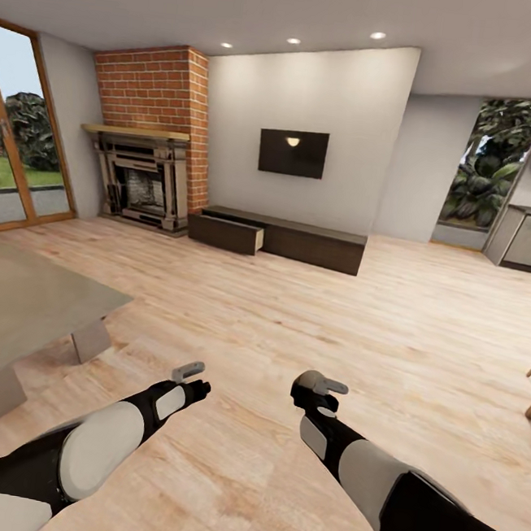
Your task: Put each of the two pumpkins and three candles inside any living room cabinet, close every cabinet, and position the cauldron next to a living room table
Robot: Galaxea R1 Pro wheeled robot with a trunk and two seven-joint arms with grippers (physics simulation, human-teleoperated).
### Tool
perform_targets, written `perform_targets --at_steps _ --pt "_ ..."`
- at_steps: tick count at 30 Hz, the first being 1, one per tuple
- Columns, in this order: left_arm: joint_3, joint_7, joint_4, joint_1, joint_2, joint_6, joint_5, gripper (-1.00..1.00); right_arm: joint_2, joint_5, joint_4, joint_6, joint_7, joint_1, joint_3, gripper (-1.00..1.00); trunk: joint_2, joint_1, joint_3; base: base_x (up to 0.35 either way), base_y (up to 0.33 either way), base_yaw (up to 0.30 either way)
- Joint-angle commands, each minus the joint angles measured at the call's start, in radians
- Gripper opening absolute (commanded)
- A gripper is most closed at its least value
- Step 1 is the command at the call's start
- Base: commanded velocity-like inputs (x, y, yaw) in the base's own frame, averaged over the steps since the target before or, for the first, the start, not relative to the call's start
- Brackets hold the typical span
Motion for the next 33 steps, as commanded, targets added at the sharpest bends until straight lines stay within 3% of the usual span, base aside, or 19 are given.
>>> perform_targets --at_steps 1,21,33 --pt "0.003 0.004 -0.002 0.000 -0.001 0.005 0.002 1.00 0.000 -0.009 -0.002 -0.003 -0.004 -0.001 0.010 -1.00 0.007 -0.003 0.002 0.326 -0.137 0.000" --pt "0.003 0.004 -0.002 0.000 -0.001 0.005 0.002 1.00 0.001 -0.009 -0.004 -0.003 -0.004 -0.001 0.011 -1.00 0.147 -0.080 0.065 0.326 -0.104 0.000" --pt "0.003 0.004 -0.001 0.000 0.000 0.005 0.002 1.00 0.001 -0.009 -0.004 -0.003 -0.004 -0.001 0.011 -1.00 0.175 -0.095 0.077 0.326 -0.082 0.000"
